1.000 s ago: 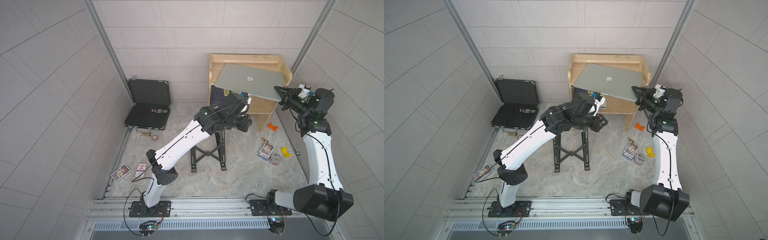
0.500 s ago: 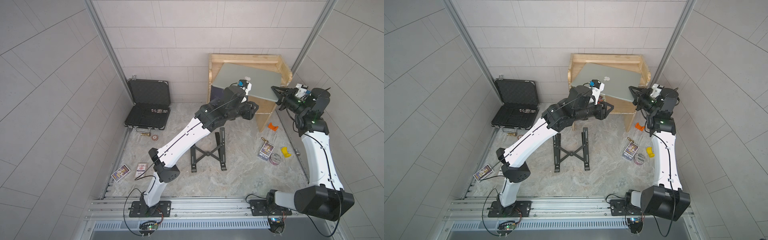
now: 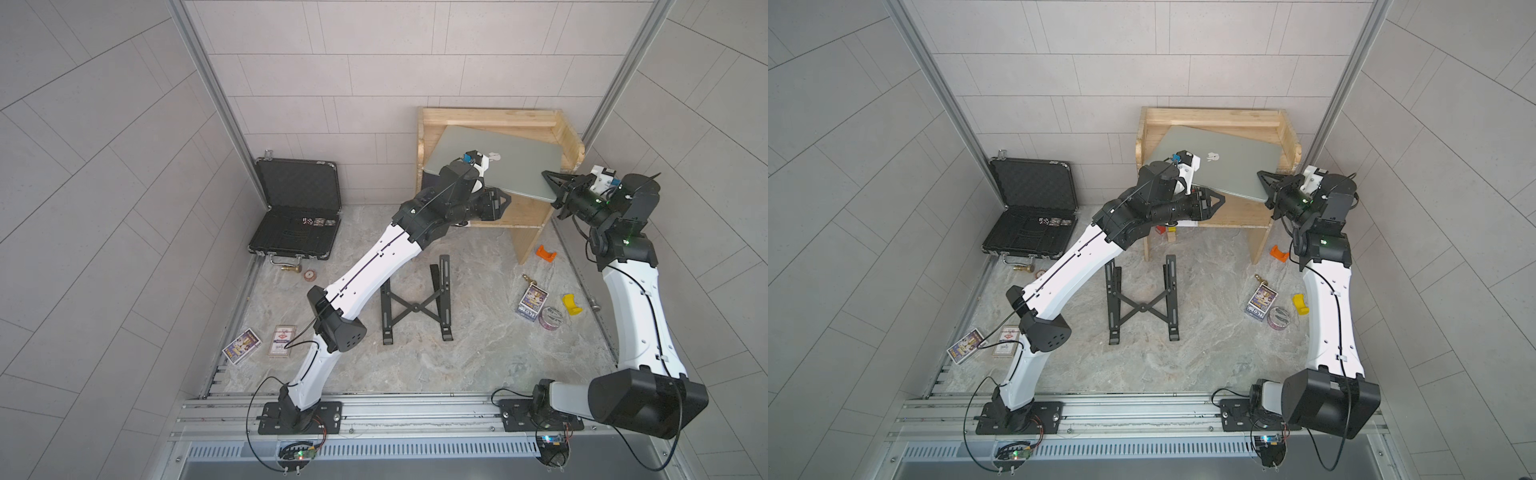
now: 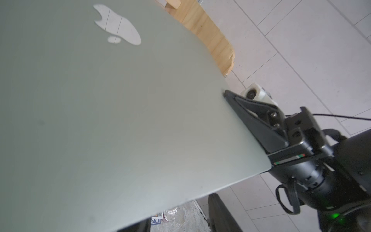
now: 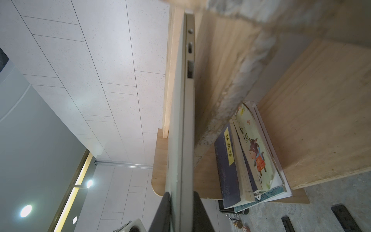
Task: Close the laptop lid and set it aside
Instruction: Place the laptop on the shelf.
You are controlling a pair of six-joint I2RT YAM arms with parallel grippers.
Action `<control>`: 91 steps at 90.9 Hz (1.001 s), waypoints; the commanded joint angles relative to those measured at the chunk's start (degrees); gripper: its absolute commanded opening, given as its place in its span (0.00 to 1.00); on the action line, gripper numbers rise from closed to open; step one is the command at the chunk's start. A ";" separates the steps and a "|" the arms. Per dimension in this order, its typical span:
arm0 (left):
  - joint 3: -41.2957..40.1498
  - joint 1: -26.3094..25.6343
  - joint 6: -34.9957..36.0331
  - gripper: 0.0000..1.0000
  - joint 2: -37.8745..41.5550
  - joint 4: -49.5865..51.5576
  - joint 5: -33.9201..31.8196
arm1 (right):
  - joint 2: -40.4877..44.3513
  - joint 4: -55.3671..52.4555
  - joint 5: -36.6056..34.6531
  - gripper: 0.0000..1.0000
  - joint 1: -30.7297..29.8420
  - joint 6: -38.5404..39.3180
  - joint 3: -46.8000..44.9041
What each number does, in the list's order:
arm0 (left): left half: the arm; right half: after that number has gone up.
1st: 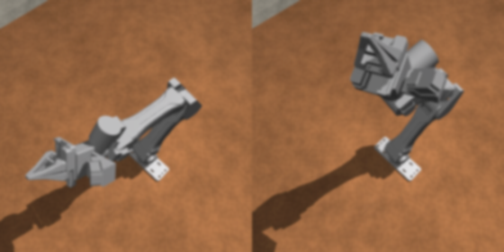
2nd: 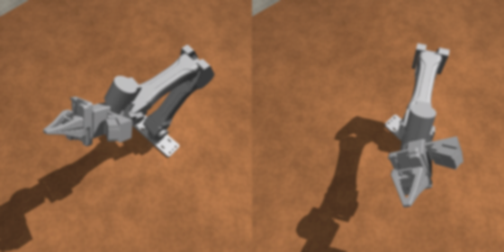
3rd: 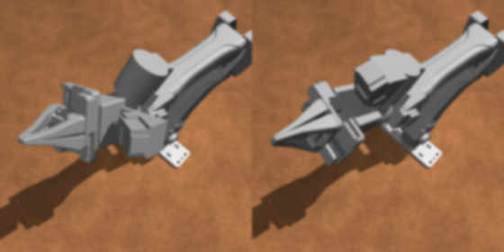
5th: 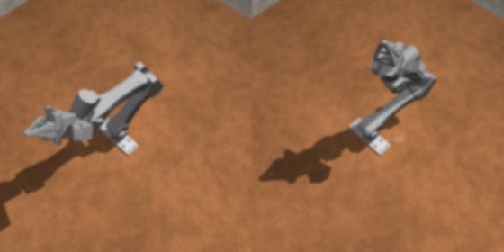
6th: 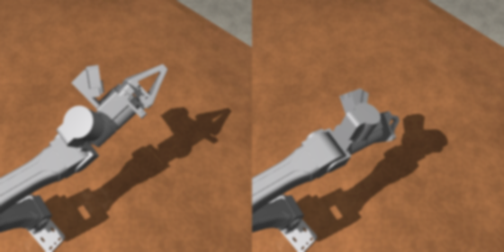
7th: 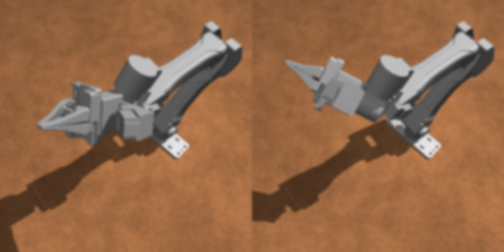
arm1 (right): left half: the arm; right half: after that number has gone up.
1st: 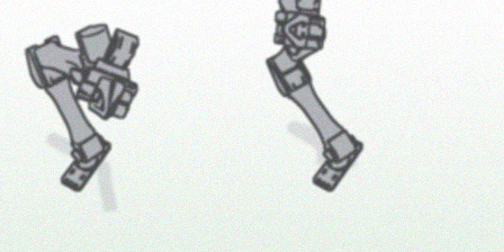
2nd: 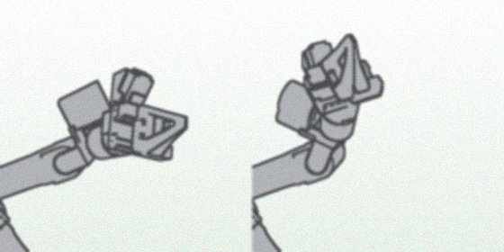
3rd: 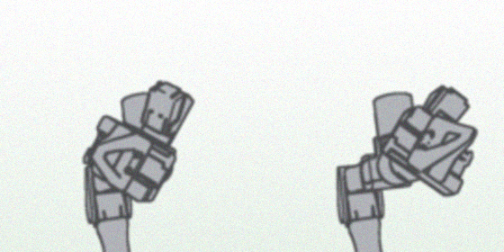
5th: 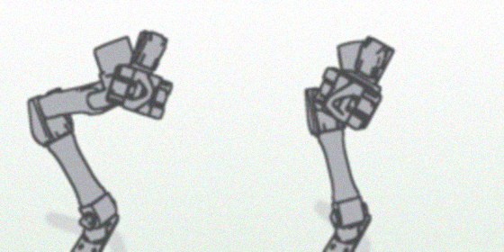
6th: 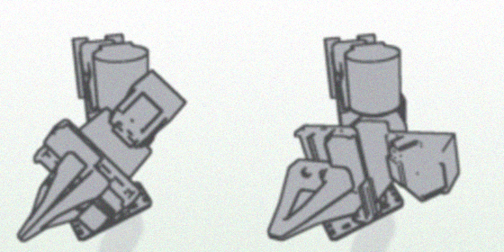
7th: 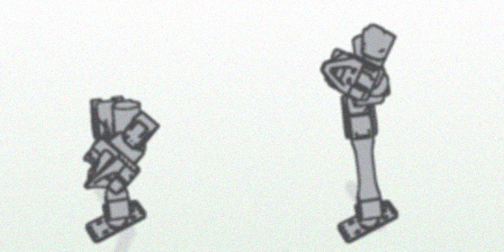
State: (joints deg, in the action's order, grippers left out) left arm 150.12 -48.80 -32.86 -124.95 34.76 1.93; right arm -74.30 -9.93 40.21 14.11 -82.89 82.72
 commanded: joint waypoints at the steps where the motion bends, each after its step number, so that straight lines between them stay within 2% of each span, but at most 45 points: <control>1: 2.35 1.01 -2.56 0.47 -1.42 -3.17 2.51 | -0.44 0.05 -0.66 0.20 -0.62 6.89 1.48; 32: 2.74 2.41 -5.03 0.48 -2.84 -4.17 4.19 | -1.25 0.26 -0.32 0.44 -0.72 6.71 1.32; 52: 2.91 3.88 -7.77 0.48 -4.28 -5.46 6.61 | -1.53 0.03 -0.32 0.65 -0.68 7.11 1.87; 77: 3.15 5.24 -9.88 0.48 -5.50 -6.85 8.35 | -1.72 -2.00 -0.74 0.87 -0.66 8.65 3.32; 91: 4.25 6.12 -11.55 0.48 -6.86 -7.75 9.03 | -2.23 -2.94 -0.94 0.94 -0.62 9.63 4.04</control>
State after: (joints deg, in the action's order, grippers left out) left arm 152.83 -44.95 -42.35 -129.10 28.14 13.10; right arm -76.12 -11.90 39.83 13.72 -74.98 85.10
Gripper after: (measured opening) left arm 0.482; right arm 0.923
